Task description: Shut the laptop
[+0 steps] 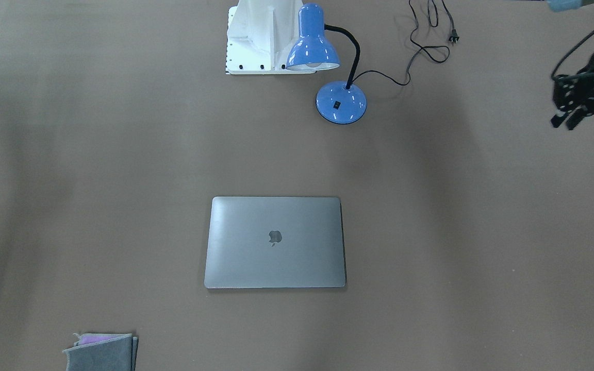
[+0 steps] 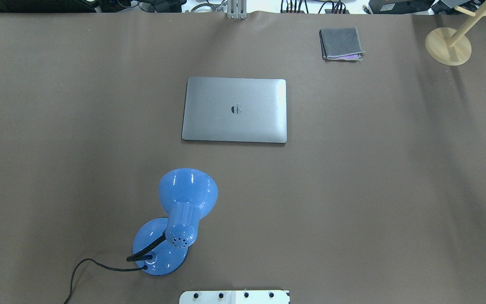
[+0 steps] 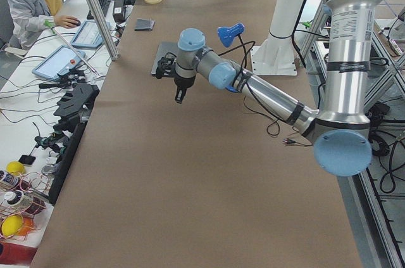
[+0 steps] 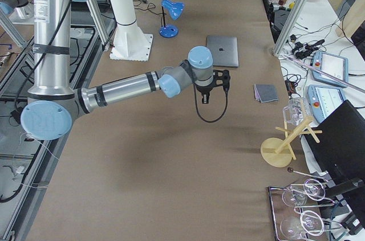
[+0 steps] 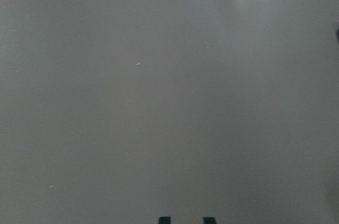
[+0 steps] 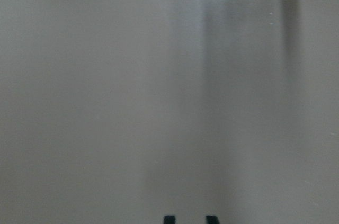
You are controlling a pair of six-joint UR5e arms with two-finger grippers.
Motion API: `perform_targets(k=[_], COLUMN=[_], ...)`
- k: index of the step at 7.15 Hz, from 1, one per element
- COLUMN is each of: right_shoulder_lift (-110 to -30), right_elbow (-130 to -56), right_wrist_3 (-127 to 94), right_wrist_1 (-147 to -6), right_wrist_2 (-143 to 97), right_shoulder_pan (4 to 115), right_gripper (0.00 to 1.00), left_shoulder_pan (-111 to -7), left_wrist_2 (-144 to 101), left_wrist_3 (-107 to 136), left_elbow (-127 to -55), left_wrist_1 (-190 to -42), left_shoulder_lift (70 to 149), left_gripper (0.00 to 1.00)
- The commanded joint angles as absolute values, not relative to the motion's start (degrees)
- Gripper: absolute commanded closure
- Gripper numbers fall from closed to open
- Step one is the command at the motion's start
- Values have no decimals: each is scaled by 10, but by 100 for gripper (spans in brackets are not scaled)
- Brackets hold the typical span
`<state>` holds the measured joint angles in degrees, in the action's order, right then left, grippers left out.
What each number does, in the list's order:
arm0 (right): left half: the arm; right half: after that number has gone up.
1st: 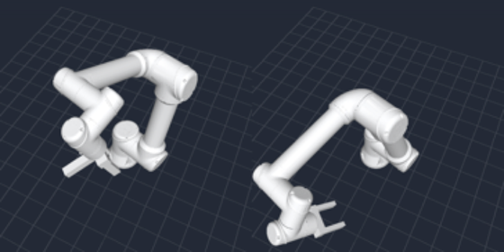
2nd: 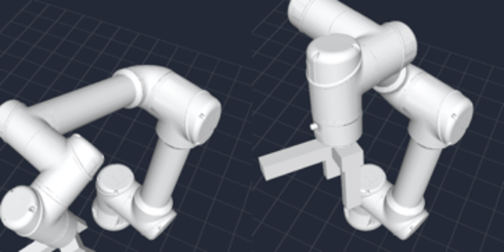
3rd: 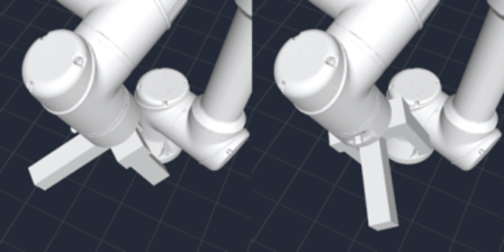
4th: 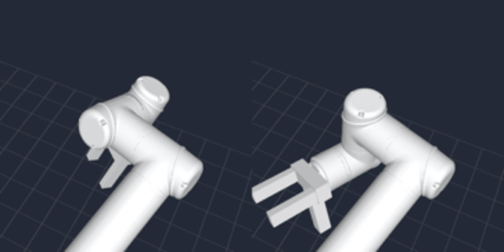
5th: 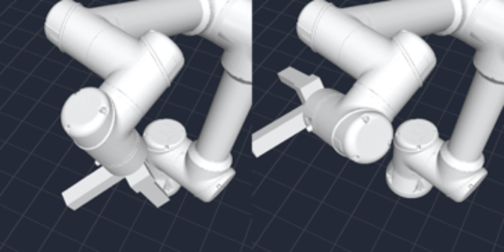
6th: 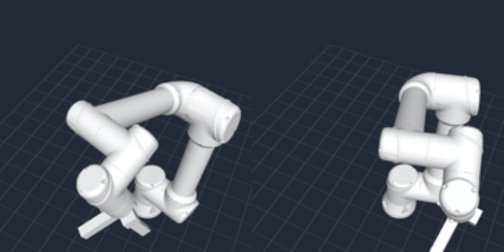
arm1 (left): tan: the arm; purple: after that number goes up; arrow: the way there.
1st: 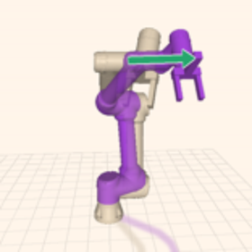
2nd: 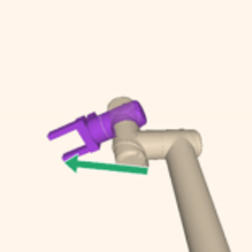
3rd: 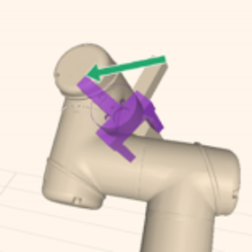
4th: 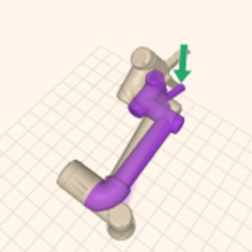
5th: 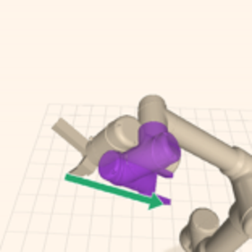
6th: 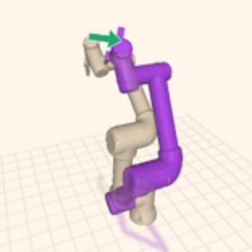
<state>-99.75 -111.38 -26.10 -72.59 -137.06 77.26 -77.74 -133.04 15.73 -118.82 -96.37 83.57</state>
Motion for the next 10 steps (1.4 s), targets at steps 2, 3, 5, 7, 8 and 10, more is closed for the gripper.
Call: perform_targets(k=[2, 3, 5, 7, 8, 10], right_shoulder_lift=[-1071, -1074, -1075, -1075, -1075, -1075], right_elbow=[-1114, -1113, -1114, -1114, -1114, -1114], right_wrist_3=[39, 43, 44, 44, 44, 42], right_wrist_1=[-856, -858, -858, -857, -857, -859], right_wrist_2=[-1372, -1368, -1367, -1369, -1370, -1371], right_shoulder_pan=[863, 865, 872, 871, 871, 871], right_gripper=[0, 0, 0, 0, 0, 0], left_shoulder_pan=[-935, -939, -942, -943, -943, -945], left_wrist_2=[-1388, -1387, -1386, -1387, -1393, -1395], left_wrist_3=[-106, -99, -99, -99, -99, -101], left_elbow=[-1096, -1096, -1099, -1098, -1100, -1117], left_wrist_1=[-957, -933, -885, -887, -888, -890], left_shoulder_lift=[754, 758, 776, 774, 771, 768], left_gripper=[2, 2, 2, 2, 2, 2])
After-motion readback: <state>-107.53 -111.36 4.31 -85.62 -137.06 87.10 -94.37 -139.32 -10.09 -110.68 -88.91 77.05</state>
